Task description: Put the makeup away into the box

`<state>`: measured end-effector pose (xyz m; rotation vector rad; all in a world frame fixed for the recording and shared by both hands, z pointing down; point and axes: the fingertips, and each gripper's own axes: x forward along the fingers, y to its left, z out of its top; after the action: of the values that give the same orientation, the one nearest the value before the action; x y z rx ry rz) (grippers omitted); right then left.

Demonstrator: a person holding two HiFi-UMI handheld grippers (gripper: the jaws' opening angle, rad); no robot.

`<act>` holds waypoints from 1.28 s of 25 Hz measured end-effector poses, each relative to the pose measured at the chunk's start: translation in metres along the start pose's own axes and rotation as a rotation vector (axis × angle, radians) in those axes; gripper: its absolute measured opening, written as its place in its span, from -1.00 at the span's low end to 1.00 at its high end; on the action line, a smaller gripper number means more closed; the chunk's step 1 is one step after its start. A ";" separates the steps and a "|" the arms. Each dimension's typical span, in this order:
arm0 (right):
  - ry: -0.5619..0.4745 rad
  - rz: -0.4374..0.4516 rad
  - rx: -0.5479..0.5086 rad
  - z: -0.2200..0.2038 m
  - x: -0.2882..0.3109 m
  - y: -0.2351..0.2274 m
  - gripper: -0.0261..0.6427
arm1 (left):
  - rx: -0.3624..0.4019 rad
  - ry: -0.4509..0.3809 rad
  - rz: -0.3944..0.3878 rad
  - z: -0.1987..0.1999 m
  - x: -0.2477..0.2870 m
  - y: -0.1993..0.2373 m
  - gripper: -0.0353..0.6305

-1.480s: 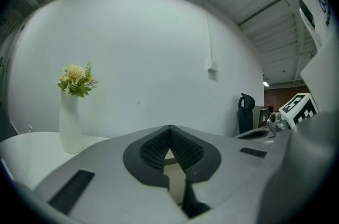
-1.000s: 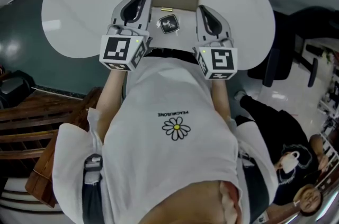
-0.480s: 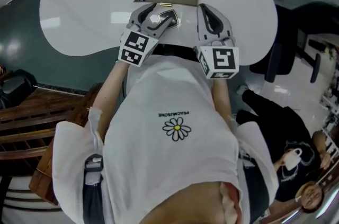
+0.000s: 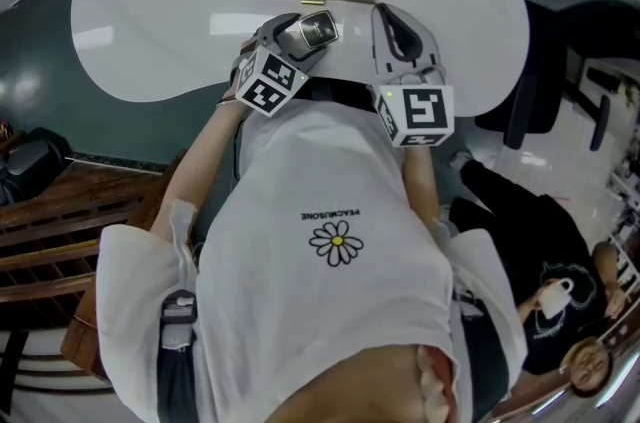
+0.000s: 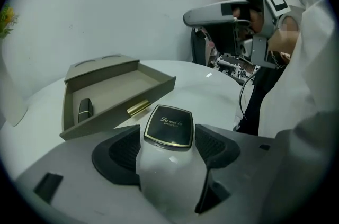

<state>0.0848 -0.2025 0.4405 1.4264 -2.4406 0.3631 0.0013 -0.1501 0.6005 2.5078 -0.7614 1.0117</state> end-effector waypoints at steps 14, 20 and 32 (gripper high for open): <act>0.024 0.000 0.010 -0.007 0.003 -0.002 -0.83 | 0.043 0.059 -0.044 -0.005 0.008 0.001 0.06; 0.022 0.002 0.013 -0.008 0.003 -0.002 -0.83 | 0.064 0.039 -0.044 -0.001 0.005 -0.002 0.04; -0.044 -0.007 -0.015 0.015 0.002 -0.009 -0.83 | -0.125 -0.502 0.068 0.129 -0.090 0.031 0.03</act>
<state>0.0895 -0.2140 0.4280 1.4514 -2.4663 0.3141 -0.0025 -0.2056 0.4501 2.6625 -1.0164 0.3297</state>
